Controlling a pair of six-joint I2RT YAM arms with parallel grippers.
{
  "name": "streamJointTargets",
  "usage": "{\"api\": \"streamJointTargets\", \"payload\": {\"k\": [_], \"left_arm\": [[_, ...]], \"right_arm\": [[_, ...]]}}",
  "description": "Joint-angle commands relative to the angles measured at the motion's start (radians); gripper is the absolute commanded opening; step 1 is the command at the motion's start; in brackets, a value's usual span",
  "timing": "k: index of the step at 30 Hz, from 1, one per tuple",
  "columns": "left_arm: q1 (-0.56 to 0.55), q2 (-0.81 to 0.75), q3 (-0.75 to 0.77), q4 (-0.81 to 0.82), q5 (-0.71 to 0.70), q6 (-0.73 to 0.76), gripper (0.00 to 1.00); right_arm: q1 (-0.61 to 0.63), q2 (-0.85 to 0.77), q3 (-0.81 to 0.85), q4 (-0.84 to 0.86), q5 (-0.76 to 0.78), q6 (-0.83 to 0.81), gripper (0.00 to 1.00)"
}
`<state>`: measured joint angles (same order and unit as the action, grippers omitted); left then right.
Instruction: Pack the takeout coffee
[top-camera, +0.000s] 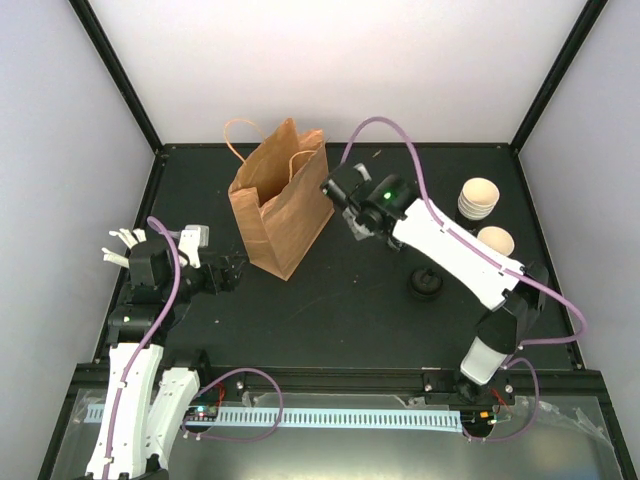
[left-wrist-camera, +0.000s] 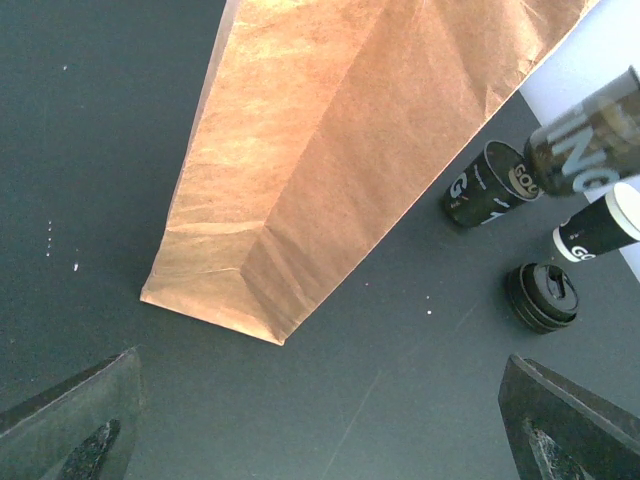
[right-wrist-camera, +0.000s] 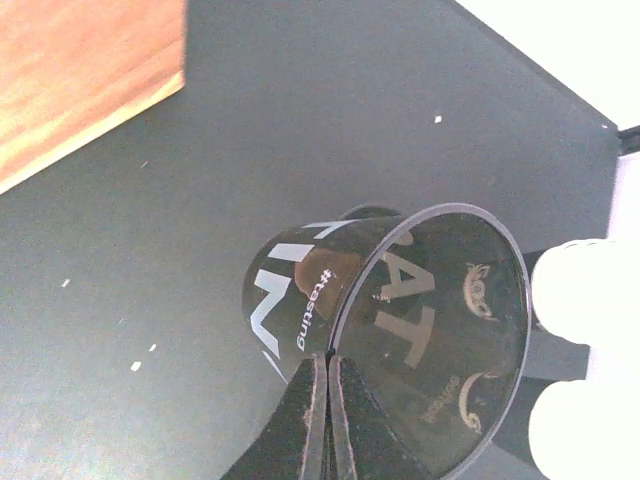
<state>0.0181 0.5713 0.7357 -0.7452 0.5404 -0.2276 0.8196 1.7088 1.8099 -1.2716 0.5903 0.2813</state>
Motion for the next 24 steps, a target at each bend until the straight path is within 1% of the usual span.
{"api": "streamJointTargets", "payload": {"k": [1, 6, 14, 19, 24], "left_arm": [[-0.001, -0.005, 0.002, 0.020, 0.015, -0.008, 0.99], [0.000, -0.004, 0.001, 0.022, 0.015, -0.010, 0.99], [-0.001, -0.007, 0.001, 0.020, 0.011, -0.012, 0.99], [0.000, -0.009, 0.002, 0.019, 0.012, -0.012, 0.99], [0.000, -0.013, 0.001, 0.018, 0.010, -0.012, 0.99]], "right_arm": [[0.097, -0.035, -0.105, 0.022, 0.003, 0.053, 0.01], [0.192, -0.039, -0.229, 0.094, -0.021, 0.096, 0.01], [0.246, -0.007, -0.367, 0.193, -0.046, 0.130, 0.01], [0.270, 0.025, -0.419, 0.230, -0.037, 0.152, 0.01], [0.297, 0.048, -0.442, 0.229, 0.001, 0.185, 0.01]]}}
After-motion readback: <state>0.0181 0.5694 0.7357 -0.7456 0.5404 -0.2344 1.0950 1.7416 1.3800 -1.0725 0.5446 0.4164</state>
